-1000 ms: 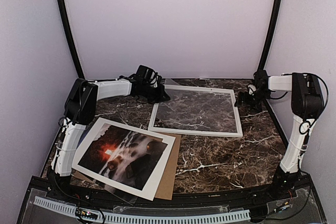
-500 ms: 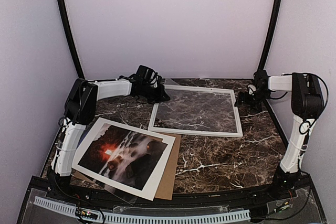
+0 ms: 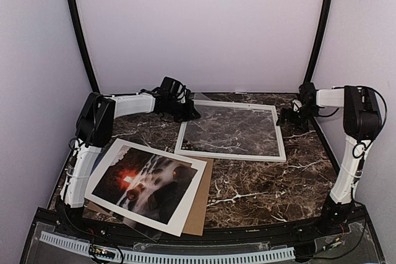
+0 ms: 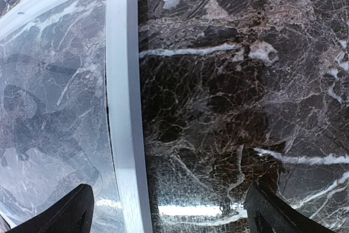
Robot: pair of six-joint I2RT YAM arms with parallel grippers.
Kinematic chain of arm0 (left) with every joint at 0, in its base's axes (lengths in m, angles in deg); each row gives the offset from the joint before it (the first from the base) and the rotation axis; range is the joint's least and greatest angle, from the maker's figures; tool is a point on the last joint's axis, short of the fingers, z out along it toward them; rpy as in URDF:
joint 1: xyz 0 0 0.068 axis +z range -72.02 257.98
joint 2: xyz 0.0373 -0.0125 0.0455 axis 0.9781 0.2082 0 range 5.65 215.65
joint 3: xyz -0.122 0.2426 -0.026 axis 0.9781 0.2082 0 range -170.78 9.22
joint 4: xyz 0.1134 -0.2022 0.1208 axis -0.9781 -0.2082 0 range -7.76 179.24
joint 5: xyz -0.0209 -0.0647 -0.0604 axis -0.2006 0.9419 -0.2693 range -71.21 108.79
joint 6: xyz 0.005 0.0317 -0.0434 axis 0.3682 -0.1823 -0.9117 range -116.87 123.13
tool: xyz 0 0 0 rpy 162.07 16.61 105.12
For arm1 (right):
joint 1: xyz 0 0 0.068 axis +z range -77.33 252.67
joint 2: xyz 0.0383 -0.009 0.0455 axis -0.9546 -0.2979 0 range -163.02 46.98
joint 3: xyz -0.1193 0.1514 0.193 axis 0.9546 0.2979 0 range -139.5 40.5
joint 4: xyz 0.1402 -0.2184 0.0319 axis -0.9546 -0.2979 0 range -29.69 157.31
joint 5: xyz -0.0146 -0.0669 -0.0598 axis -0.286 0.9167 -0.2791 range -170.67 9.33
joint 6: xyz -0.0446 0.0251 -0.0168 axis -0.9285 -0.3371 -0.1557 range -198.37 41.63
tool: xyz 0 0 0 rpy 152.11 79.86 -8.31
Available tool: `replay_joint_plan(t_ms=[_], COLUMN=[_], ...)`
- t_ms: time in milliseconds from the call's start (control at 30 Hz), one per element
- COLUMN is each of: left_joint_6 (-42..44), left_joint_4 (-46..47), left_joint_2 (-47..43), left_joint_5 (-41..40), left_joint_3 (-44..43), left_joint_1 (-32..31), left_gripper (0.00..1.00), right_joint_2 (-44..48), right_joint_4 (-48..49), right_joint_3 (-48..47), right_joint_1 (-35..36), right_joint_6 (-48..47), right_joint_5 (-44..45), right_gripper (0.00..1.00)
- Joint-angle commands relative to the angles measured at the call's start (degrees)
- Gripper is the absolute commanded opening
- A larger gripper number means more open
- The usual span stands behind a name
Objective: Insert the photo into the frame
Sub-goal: Place the glass panel in the frame body.
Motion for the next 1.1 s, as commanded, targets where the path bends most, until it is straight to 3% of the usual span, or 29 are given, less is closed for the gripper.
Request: replay_joint_plan(t_ms=[0,1067], left_joint_6=[1.0,-1.2], left_joint_4=[-2.5,0.6], left_joint_2=[-1.1,-1.6], left_joint_5=[-0.1,1.5], left_joint_3=[-0.3,2.0], left_joint_1=[0.1,0.6], left_gripper=[0.0,0.0], right_joint_2=[0.9,2.0], right_joint_4=[0.0,0.4], right_joint_3=[-1.2,-1.2], right_joint_1=[0.4,0.4], right_joint_6=[0.2,0.4], right_joint_5=[0.2,-0.7], right_gripper=[0.99,0.99])
